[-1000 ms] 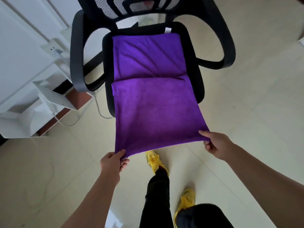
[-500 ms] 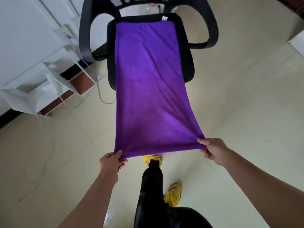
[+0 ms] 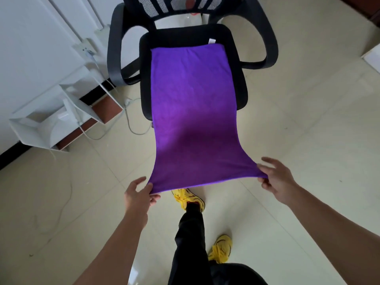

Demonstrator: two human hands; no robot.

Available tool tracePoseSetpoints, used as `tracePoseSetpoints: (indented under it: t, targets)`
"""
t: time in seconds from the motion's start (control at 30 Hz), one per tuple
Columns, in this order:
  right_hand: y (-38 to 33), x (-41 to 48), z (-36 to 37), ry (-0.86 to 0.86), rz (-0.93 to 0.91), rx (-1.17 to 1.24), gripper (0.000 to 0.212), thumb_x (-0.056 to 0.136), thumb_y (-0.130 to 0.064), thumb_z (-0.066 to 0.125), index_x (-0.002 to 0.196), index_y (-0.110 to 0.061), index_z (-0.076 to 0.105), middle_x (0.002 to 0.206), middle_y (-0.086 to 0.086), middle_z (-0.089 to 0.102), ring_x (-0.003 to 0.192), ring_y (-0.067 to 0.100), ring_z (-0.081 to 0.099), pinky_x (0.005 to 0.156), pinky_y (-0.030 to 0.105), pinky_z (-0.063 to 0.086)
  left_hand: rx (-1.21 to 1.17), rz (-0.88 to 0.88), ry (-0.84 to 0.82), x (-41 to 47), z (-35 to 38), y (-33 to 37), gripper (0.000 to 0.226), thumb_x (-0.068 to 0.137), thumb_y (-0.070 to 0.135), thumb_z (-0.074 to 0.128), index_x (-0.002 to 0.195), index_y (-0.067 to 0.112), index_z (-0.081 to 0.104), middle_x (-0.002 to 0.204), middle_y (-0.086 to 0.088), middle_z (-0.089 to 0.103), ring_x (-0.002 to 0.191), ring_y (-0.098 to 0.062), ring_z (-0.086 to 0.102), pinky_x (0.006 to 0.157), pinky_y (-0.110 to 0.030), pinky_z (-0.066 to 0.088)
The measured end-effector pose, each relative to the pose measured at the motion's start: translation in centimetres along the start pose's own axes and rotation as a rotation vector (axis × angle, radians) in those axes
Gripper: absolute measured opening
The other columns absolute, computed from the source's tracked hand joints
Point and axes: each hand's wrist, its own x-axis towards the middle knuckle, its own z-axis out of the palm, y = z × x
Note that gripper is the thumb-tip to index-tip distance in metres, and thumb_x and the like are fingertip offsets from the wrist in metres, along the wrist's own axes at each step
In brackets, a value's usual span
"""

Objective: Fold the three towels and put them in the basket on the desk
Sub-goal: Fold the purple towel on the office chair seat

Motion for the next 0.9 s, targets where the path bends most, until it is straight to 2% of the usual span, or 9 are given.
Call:
tracePoseSetpoints:
  t: [0.1,0.2,0.3,0.37,0.47,0.57,0.67,0.77,0.9]
  targets:
    - [-5.6,1.3,1.9,-0.086,-0.034,0.135,0.006,0.093,-0.015,0.059,0.095,-0.017,0.064,0.066,0.004,0.055,0.044,0.01,0.047,0.038,0.019,0.035,-0.059,0.063,-0.098,1.9,1.4,5.3,0.017,0.093,0.002,0.052,0.1,0.01,0.065,0.065,-0.01,0.064,0.043,-0.013,0.061,0.048,-0.023,0.049]
    - [-10.9,2.5,3.3,-0.186,-0.018,0.322,0.01,0.093,-0.018,0.058,0.085,-0.014,0.063,0.057,-0.002,0.053,0.048,0.006,0.051,0.041,0.015,0.038,-0.128,0.104,-0.249,3.5,2.5,10.9,0.016,0.093,-0.001,0.05,0.099,0.002,0.065,0.061,-0.007,0.068,0.05,-0.013,0.063,0.051,-0.02,0.051]
    - [-16.1,3.9,4.2,-0.245,-0.046,0.472,0.013,0.092,-0.009,0.053,0.087,-0.012,0.065,0.06,-0.001,0.059,0.062,0.009,0.063,0.047,0.016,0.043,-0.132,0.189,-0.346,5.1,3.8,17.0,0.014,0.087,-0.005,0.058,0.097,0.001,0.065,0.064,-0.008,0.069,0.056,-0.014,0.063,0.058,-0.02,0.052]
    - [-19.1,4.5,4.7,-0.283,-0.089,0.499,0.033,0.087,0.008,0.039,0.092,-0.013,0.064,0.073,0.001,0.064,0.083,0.011,0.071,0.052,0.016,0.044,-0.089,0.276,-0.373,6.3,4.7,20.9,0.032,0.073,-0.004,0.072,0.103,0.0,0.064,0.071,-0.008,0.067,0.061,-0.014,0.061,0.064,-0.02,0.053]
    - [-23.4,5.3,6.2,-0.305,-0.223,0.364,0.045,0.082,0.017,0.038,0.098,-0.016,0.064,0.095,0.001,0.073,0.103,0.013,0.069,0.064,0.016,0.047,0.25,0.515,-0.278,8.4,6.6,26.2,0.044,0.067,-0.003,0.075,0.11,0.006,0.065,0.071,-0.001,0.063,0.059,-0.008,0.056,0.061,-0.017,0.048]
    - [-26.5,6.7,7.7,-0.139,-0.346,0.137,0.018,0.084,-0.001,0.068,0.094,-0.016,0.068,0.092,0.004,0.074,0.088,0.014,0.073,0.069,0.019,0.049,0.584,0.799,-0.059,10.1,9.1,29.6,0.025,0.077,0.001,0.061,0.098,0.013,0.07,0.062,0.005,0.057,0.053,-0.008,0.049,0.057,-0.022,0.041]
    - [-28.7,9.0,9.4,-0.009,-0.405,-0.022,0.01,0.085,-0.022,0.072,0.078,-0.02,0.066,0.077,0.0,0.068,0.067,0.01,0.067,0.061,0.022,0.047,0.692,0.907,0.028,12.0,11.0,32.1,0.023,0.082,0.009,0.055,0.096,0.012,0.074,0.081,-0.009,0.068,0.075,-0.024,0.06,0.069,-0.025,0.04]
    - [-30.4,12.2,10.9,0.051,-0.435,-0.137,0.021,0.084,-0.031,0.072,0.071,-0.019,0.062,0.077,0.005,0.058,0.071,0.018,0.054,0.065,0.031,0.045,0.743,0.898,0.057,14.6,12.4,33.9,0.023,0.086,0.02,0.057,0.099,0.013,0.075,0.087,-0.012,0.067,0.084,-0.028,0.061,0.072,-0.026,0.04]
    - [-32.4,16.7,12.6,0.035,-0.41,-0.184,0.026,0.077,-0.036,0.075,0.064,-0.016,0.064,0.077,0.009,0.062,0.076,0.023,0.057,0.071,0.038,0.049,0.519,0.653,0.004,17.8,14.0,35.9,0.012,0.082,0.021,0.065,0.084,0.014,0.074,0.064,-0.004,0.057,0.062,-0.017,0.051,0.063,-0.028,0.041]
